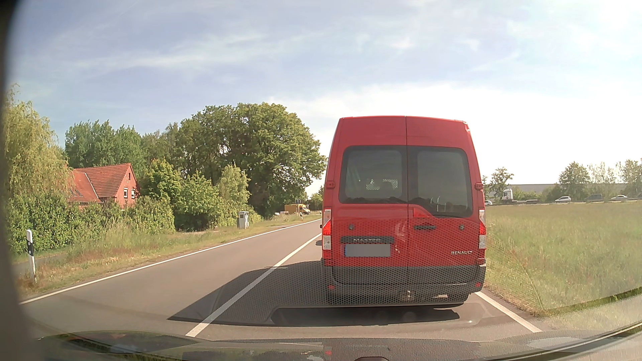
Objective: Follow the waypoints while adhering to traffic rules and regulations
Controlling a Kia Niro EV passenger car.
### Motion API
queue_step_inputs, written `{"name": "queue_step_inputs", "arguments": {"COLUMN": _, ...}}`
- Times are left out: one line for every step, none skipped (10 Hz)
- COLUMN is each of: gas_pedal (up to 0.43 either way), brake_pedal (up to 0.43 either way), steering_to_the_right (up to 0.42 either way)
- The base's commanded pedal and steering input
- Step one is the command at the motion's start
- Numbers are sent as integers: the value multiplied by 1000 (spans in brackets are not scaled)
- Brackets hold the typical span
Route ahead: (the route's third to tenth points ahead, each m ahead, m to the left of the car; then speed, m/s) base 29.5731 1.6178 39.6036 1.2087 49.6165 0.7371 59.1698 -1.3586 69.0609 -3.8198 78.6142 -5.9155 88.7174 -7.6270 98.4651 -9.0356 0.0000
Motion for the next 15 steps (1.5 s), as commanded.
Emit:
{"name": "queue_step_inputs", "arguments": {"gas_pedal": 0, "brake_pedal": 268, "steering_to_the_right": 0}}
{"name": "queue_step_inputs", "arguments": {"gas_pedal": 0, "brake_pedal": 262, "steering_to_the_right": 0}}
{"name": "queue_step_inputs", "arguments": {"gas_pedal": 0, "brake_pedal": 268, "steering_to_the_right": 0}}
{"name": "queue_step_inputs", "arguments": {"gas_pedal": 0, "brake_pedal": 268, "steering_to_the_right": 0}}
{"name": "queue_step_inputs", "arguments": {"gas_pedal": 0, "brake_pedal": 268, "steering_to_the_right": -1}}
{"name": "queue_step_inputs", "arguments": {"gas_pedal": 0, "brake_pedal": 268, "steering_to_the_right": 0}}
{"name": "queue_step_inputs", "arguments": {"gas_pedal": 0, "brake_pedal": 268, "steering_to_the_right": -1}}
{"name": "queue_step_inputs", "arguments": {"gas_pedal": 0, "brake_pedal": 268, "steering_to_the_right": 0}}
{"name": "queue_step_inputs", "arguments": {"gas_pedal": 0, "brake_pedal": 268, "steering_to_the_right": -1}}
{"name": "queue_step_inputs", "arguments": {"gas_pedal": 0, "brake_pedal": 268, "steering_to_the_right": 0}}
{"name": "queue_step_inputs", "arguments": {"gas_pedal": 0, "brake_pedal": 268, "steering_to_the_right": -1}}
{"name": "queue_step_inputs", "arguments": {"gas_pedal": 0, "brake_pedal": 268, "steering_to_the_right": -1}}
{"name": "queue_step_inputs", "arguments": {"gas_pedal": 0, "brake_pedal": 262, "steering_to_the_right": 0}}
{"name": "queue_step_inputs", "arguments": {"gas_pedal": 0, "brake_pedal": 207, "steering_to_the_right": 0}}
{"name": "queue_step_inputs", "arguments": {"gas_pedal": 0, "brake_pedal": 104, "steering_to_the_right": -1}}
